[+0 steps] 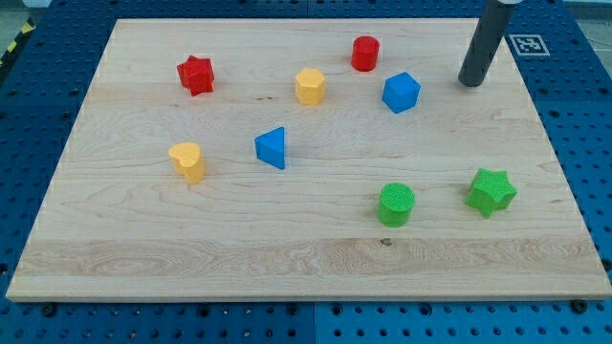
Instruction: Move the blue cube slightly downwards
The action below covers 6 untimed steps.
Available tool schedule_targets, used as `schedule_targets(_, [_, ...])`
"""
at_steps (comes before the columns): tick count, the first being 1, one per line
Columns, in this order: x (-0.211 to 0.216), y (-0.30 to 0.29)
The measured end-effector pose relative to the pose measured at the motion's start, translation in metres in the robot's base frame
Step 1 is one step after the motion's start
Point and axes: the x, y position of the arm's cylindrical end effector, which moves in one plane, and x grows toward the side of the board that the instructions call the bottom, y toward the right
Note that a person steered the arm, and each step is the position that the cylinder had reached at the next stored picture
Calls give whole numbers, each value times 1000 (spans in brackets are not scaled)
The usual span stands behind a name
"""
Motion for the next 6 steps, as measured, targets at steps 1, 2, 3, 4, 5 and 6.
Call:
schedule_targets(1, [-27, -13])
schedule_targets(2, [-51, -38])
schedule_targets(3, [-39, -74])
schedule_targets(4, [-18, -101])
schedule_targets(5, [0, -105])
schedule_targets(6, [10, -98])
